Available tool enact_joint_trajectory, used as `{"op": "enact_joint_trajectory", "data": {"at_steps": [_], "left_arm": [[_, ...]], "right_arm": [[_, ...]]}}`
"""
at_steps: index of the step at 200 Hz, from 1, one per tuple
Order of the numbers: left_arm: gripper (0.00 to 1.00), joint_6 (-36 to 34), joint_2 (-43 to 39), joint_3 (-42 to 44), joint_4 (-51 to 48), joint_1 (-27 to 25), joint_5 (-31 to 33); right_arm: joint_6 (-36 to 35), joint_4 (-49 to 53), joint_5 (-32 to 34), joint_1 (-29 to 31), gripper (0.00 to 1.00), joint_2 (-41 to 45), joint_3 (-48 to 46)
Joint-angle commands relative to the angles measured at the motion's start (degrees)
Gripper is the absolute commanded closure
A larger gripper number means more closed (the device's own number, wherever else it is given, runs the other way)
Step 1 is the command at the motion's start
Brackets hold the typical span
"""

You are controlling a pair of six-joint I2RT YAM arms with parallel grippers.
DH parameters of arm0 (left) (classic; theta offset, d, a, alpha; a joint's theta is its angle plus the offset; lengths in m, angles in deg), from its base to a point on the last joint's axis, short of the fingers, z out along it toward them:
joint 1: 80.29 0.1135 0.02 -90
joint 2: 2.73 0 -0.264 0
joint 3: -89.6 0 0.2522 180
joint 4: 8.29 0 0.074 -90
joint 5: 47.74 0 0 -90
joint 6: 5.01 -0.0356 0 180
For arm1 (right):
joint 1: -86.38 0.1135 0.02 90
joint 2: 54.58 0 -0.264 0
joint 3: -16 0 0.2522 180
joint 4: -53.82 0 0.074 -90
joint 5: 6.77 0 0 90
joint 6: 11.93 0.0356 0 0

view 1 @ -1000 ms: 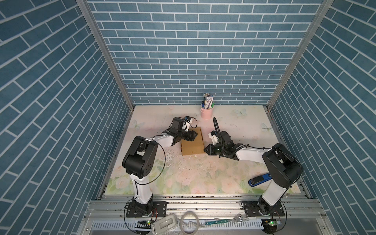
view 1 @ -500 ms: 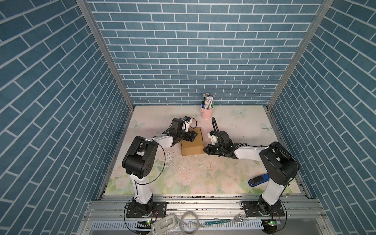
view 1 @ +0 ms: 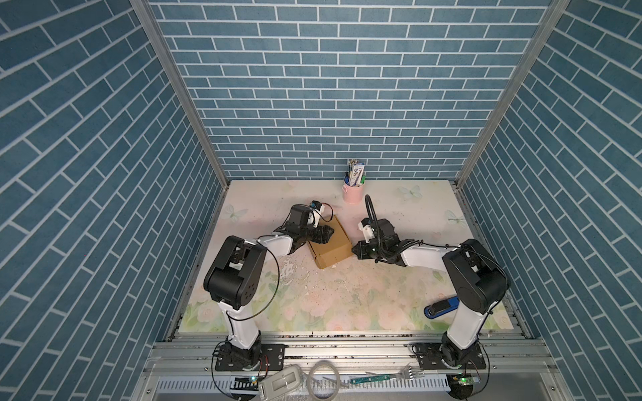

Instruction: Fold the paper box

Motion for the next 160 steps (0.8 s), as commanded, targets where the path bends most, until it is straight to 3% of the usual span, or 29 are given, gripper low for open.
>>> {"op": "enact_joint_trajectory", "data": {"at_steps": [1, 160], "left_arm": [[0.27, 3.0, 1.5, 4.3, -10.1, -0.2, -1.2], [0.29, 7.1, -5.1, 11.2, -11.8, -4.7, 0.1]], "right_arm": [[-2.8, 2.3, 3.7, -0.7, 0.88, -2.1, 1.4], [-7.0, 7.1, 6.8, -2.7, 0.89, -8.9, 11.4]]}}
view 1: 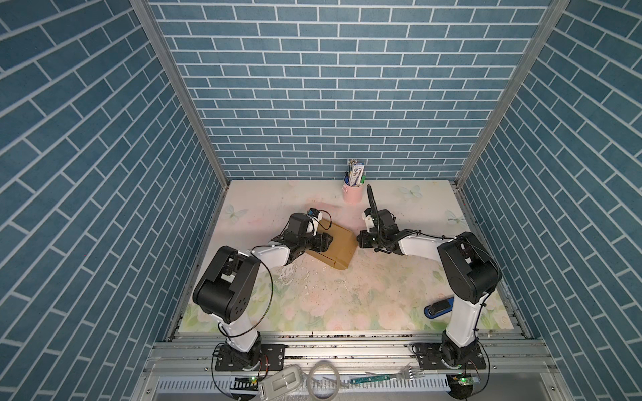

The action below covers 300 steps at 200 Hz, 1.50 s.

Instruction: Fold the paper box

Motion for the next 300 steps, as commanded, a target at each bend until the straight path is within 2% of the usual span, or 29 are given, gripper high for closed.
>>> {"op": "enact_joint_trajectory", "data": {"at_steps": [1, 50, 92, 108, 152, 167, 206, 235, 300], "left_arm": [[0.29, 2.4, 1.7, 3.6, -11.7, -2.1, -2.1], [0.29, 3.5, 0.8, 5.5, -11.1, -2.8, -1.7], [0.29, 4.2, 0.6, 6.0, -11.5, -2.9, -0.7], [0.29, 4.5, 1.0, 5.8, -11.9, -2.9, -0.4], [0.29, 4.9, 2.4, 4.9, -12.2, -2.9, -0.1], [0.29, 4.6, 2.5, 4.4, -12.8, -2.9, 0.2], [0.29, 4.1, 2.7, 3.7, -13.9, -2.9, 0.6], [0.29, 3.9, 2.8, 2.9, -14.4, -2.9, 0.7], [0.29, 3.3, 2.4, 2.1, -16.2, -2.9, 1.2]], "right_arm": [[-2.7, 3.0, 0.6, 0.1, 0.89, -3.3, 2.3], [-3.2, 4.8, 0.4, -0.2, 0.89, -6.7, 7.3], [-3.4, 4.8, 0.5, -0.5, 0.88, -3.7, 6.1], [-3.4, 4.7, 0.9, -0.7, 0.83, -1.1, 4.5], [-2.4, 1.5, 1.1, -0.8, 0.61, 7.7, -3.1], [-2.3, -0.4, 0.2, -0.8, 0.58, 11.8, -6.9], [-2.9, -6.0, -2.9, -0.7, 0.56, 22.3, -19.0], [-2.4, -7.8, -4.7, 0.5, 0.57, 26.7, -24.0], [-4.0, -12.0, -7.3, 6.1, 0.59, 21.5, -24.7]]}}
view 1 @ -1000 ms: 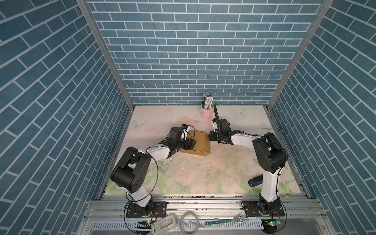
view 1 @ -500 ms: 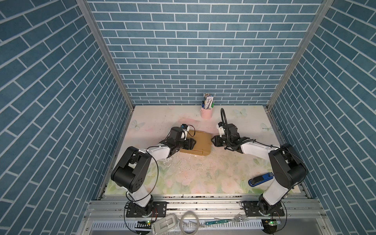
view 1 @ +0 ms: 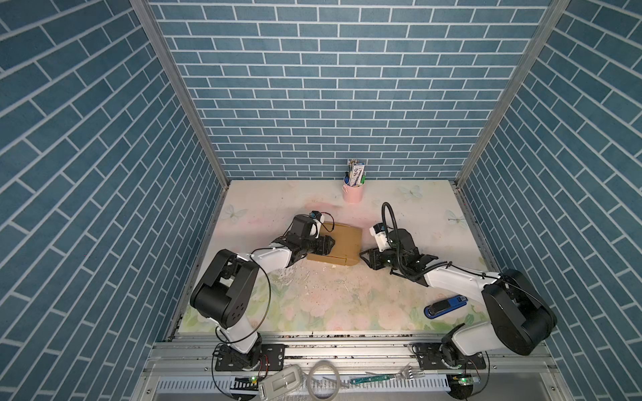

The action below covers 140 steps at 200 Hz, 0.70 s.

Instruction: Fold the paper box

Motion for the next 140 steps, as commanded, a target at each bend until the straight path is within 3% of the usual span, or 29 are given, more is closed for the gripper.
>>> {"op": "enact_joint_trajectory", "data": {"at_steps": [1, 140], "left_arm": [[0.29, 0.5, 3.9, 2.4, -12.2, -0.8, -0.5], [0.29, 0.2, 3.6, 2.0, -13.0, -0.8, -0.7]], "right_arm": [[-2.0, -3.5, -1.8, 1.8, 0.59, -3.1, -0.4], [-3.6, -7.6, 5.5, 5.1, 0.85, -10.5, 0.8]]}}
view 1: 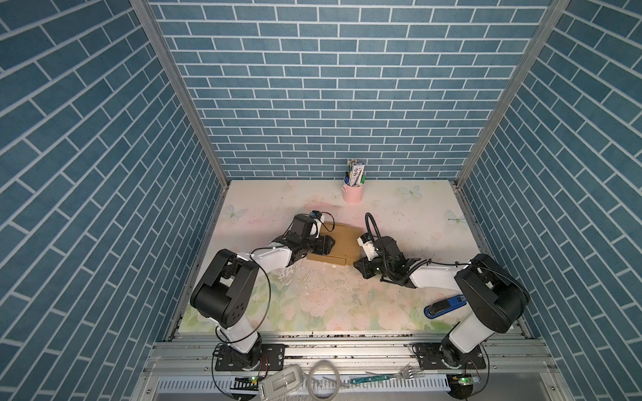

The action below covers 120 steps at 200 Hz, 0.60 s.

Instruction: Fold the paper box

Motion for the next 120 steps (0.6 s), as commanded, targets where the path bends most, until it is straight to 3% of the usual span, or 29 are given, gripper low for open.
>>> {"op": "enact_joint_trajectory", "data": {"at_steps": [1, 87, 120], "left_arm": [[0.29, 0.6, 3.6, 2.4, -12.2, -0.8, -0.9], [0.29, 0.5, 3.6, 2.1, -12.6, -0.8, -1.0], [0.29, 0.7, 3.7, 2.0, -12.5, -0.8, -1.2]], "right_arm": [[-1.9, -2.9, 2.4, 0.6, 0.85, -0.9, 0.7], [-2.1, -10.7, 2.9, 2.6, 1.00, -3.4, -1.0], [-1.1, -13.1, 2.7, 2.9, 1.00, -4.9, -1.3]]}}
